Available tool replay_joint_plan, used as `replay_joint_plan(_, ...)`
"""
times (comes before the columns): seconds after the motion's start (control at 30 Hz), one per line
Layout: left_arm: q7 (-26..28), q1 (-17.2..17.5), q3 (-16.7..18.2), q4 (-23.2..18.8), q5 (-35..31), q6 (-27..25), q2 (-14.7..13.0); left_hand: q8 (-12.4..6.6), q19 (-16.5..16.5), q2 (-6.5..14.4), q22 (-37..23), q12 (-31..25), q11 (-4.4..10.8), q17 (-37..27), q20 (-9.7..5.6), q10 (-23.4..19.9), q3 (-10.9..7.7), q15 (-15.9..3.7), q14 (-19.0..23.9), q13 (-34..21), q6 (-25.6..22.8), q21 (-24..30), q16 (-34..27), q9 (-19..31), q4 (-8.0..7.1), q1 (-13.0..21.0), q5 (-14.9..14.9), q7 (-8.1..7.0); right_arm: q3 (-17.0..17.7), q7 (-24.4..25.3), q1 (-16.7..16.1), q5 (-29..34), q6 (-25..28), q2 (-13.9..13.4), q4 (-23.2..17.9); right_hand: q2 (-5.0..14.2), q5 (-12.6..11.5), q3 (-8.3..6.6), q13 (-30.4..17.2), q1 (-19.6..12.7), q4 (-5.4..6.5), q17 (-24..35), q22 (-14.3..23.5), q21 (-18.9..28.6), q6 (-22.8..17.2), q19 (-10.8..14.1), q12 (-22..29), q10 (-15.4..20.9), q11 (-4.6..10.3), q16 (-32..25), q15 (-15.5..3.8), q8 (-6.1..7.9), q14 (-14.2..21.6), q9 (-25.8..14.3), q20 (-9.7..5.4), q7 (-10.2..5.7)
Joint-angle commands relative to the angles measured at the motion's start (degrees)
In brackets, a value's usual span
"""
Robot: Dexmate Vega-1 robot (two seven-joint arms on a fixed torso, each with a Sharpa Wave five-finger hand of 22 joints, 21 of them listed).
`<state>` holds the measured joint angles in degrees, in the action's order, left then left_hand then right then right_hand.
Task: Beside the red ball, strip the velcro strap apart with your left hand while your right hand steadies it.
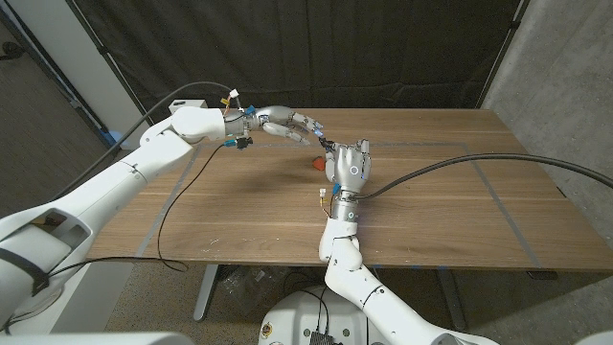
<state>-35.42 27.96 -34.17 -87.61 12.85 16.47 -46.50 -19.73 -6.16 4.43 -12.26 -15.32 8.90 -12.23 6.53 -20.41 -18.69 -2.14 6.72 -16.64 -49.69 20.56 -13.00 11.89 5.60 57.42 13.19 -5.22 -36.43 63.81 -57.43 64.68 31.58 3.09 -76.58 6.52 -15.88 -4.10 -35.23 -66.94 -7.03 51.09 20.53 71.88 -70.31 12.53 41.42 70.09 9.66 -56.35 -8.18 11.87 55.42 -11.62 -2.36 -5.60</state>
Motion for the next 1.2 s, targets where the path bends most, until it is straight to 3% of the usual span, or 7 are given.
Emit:
replay_joint_plan(0.03,6.2,3.0,1.6,-4.9,-1.8,-4.0,-1.2,-4.66,-1.5,2.6,-0.1,-1.6,1.12,0.1,-1.11,-6.1,-1.41,-4.42,3.5,-0.4,-10.4,1.1,-1.3,1.3,0.31,1.8,-1.0,4.16,4.9,0.2,-3.8,8.8,-2.8,3.0,-0.8,0.54,0.1,0.37,-0.2,-0.2,-0.34,0.3,-0.2,0.7,-0.3,-0.4,-0.2,0.4,-0.04,0.2,-4.92,0.12,0.4,-0.1,-4.23,-0.35)
replay_joint_plan(0.2,5.2,2.2,0.7,-7.1,-4.0,-7.0,-2.5,-2.99,-0.5,0.2,-0.1,0.3,0.72,0.0,-0.73,-2.7,-0.19,-2.96,2.4,-0.5,-3.5,1.0,-0.6,2.0,0.92,1.4,-2.1,2.18,8.0,0.2,-6.1,16.5,-5.3,5.5,-1.7,0.55,0.0,0.47,-0.3,-0.1,-0.31,0.4,-0.4,1.0,-0.4,-0.5,-0.2,0.4,-0.01,0.2,-4.92,0.11,0.4,-0.1,-4.41,-0.46)
replay_joint_plan(0.3,2.4,0.9,-0.5,-7.3,-4.6,-8.0,-2.9,7.11,1.8,-1.9,-0.1,3.3,-2.48,-0.4,0.64,6.1,2.77,0.73,-2.2,-1.0,21.4,0.6,1.3,0.7,-0.09,-1.3,-1.7,-1.61,8.9,0.2,-7.1,18.8,-5.9,6.1,-2.7,0.54,0.0,0.55,-0.4,-0.1,-0.29,0.2,-0.6,1.2,-0.3,-0.5,-0.3,0.4,0.05,0.6,-4.92,0.08,0.1,-0.1,-4.49,-0.42)
replay_joint_plan(0.37,1.7,0.5,-0.8,-7.4,-5.0,-8.3,-2.9,9.13,2.9,-3.0,-0.1,3.7,-3.39,-0.3,0.73,8.7,4.03,1.61,-4.1,-0.9,27.7,0.2,1.8,0.6,-0.40,-2.5,-1.5,-1.76,8.9,0.2,-7.5,19.5,-6.5,5.9,-3.6,0.54,0.0,0.61,-0.4,-0.1,-0.28,0.3,-0.8,1.3,-0.5,-0.5,-0.4,0.5,0.09,0.4,-4.92,0.13,0.3,-0.1,-4.50,-0.47)
replay_joint_plan(0.7,-2.1,-1.4,-2.4,-7.1,-5.9,-8.1,-2.7,9.69,4.9,-8.4,0.2,4.5,-4.64,0.2,1.49,15.6,8.08,4.02,-9.9,-0.3,38.8,-0.8,2.6,0.3,0.20,-3.7,0.4,-4.66,8.7,0.2,-7.6,20.3,-5.5,5.1,-4.4,0.58,-0.1,0.85,-0.5,-0.1,-0.22,0.4,-1.4,1.9,-0.4,-0.7,-0.6,0.6,0.15,0.5,-4.93,0.04,0.3,-0.1,-4.68,-0.48)
replay_joint_plan(1.0,-2.7,-0.6,-1.7,-6.8,-4.0,-6.9,-2.7,9.33,5.4,-9.0,0.2,4.2,-4.98,0.3,1.56,17.3,9.10,4.35,-11.5,-0.1,41.0,-1.1,2.5,0.3,0.00,-3.9,1.6,-6.89,21.1,0.2,-11.6,17.6,-22.3,15.9,-5.6,0.63,-0.2,0.94,-0.9,-0.4,-0.34,0.4,-1.9,2.5,-0.5,-1.0,-0.6,0.6,0.01,0.7,-4.92,0.01,0.4,-0.1,-4.41,-0.31)
replay_joint_plan(1.2,-3.2,0.1,-0.8,-4.8,-0.2,-4.9,-1.6,8.95,5.4,-8.8,0.1,3.9,-4.68,0.3,1.52,17.1,9.24,4.30,-11.3,0.0,40.6,-1.1,2.2,0.3,-0.10,-3.9,1.9,-7.22,18.5,0.2,-9.6,22.4,-9.1,13.9,-2.1,0.61,-0.3,1.10,-1.2,-0.5,-0.35,0.6,-2.3,2.8,-0.3,-1.4,-0.7,0.3,0.22,0.7,-4.92,-0.15,0.3,-0.1,-4.83,-0.36)
